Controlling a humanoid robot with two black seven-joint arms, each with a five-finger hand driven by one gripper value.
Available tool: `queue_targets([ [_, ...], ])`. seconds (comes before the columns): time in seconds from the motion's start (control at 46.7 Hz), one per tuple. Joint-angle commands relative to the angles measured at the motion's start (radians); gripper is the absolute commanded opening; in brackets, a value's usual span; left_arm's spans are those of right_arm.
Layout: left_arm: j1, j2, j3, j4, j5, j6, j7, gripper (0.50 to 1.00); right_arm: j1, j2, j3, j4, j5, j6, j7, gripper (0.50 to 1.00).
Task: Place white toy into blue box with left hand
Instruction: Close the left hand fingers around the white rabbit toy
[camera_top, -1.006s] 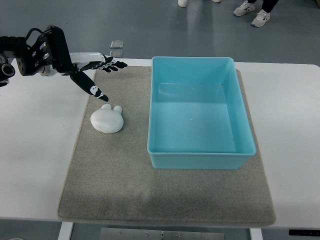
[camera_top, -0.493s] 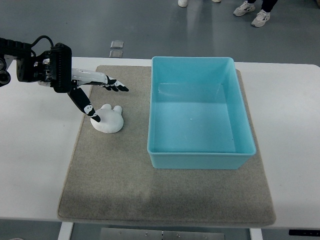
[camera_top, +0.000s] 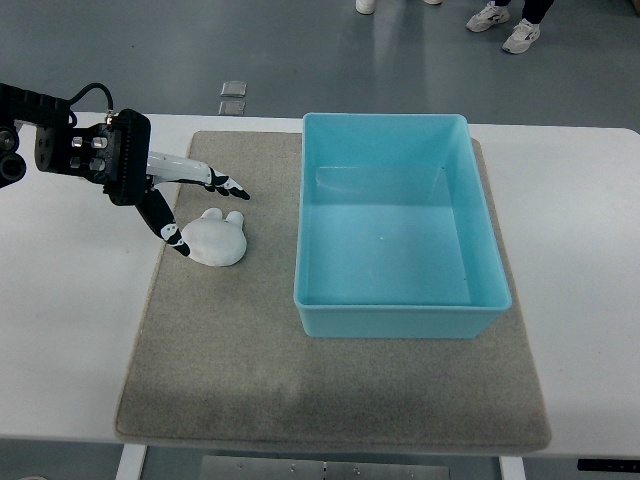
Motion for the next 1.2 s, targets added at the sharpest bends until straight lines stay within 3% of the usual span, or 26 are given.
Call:
queue_targets([
  [0.0,0.003,-0.006,0.001,0.003,0.006,0.011,0.001,0.975,0.0,0.0,0.002,-0.001,0.0,0.0,0.002,0.936],
  [0.257,0.02,-0.012,0.003,0.011,0.034,0.011,0.001,0.971,0.0,0.0,0.0,0.001,0.0,0.0,0.0,0.936],
  [0.385,0.028,-0.027,0.003,0.017,0.035,0.013,0.0,0.939,0.0,0.0,0.0,0.001,-0.001,0.0,0.0,0.936],
  [0.45,0.029,-0.033,0.003,0.017,0.037,0.019,0.0,0.889,0.0,0.0,0.0,0.001,0.0,0.0,0.0,0.936],
  [0.792,0.041,-0.043,0.003,0.019,0.06,0.028,0.0,0.846,0.0,0.0,0.0,0.001,-0.001,0.0,0.0,0.936],
  [0.878,0.041,-0.043,0.001,0.026,0.062,0.03,0.0,0.757,0.0,0.0,0.0,0.001,-0.001,0.0,0.0,0.936],
  [0.942,0.041,-0.043,0.003,0.031,0.062,0.033,0.0,0.573,0.0,0.0,0.0,0.001,0.0,0.0,0.0,0.936],
  [0.985,0.04,-0.043,0.001,0.033,0.062,0.034,0.0,0.5,0.0,0.0,0.0,0.001,-0.001,0.0,0.0,0.936],
  [1.178,0.037,-0.043,0.0,0.04,0.062,0.034,0.0,0.5,0.0,0.0,0.0,-0.001,0.0,0.001,0.0,0.936],
])
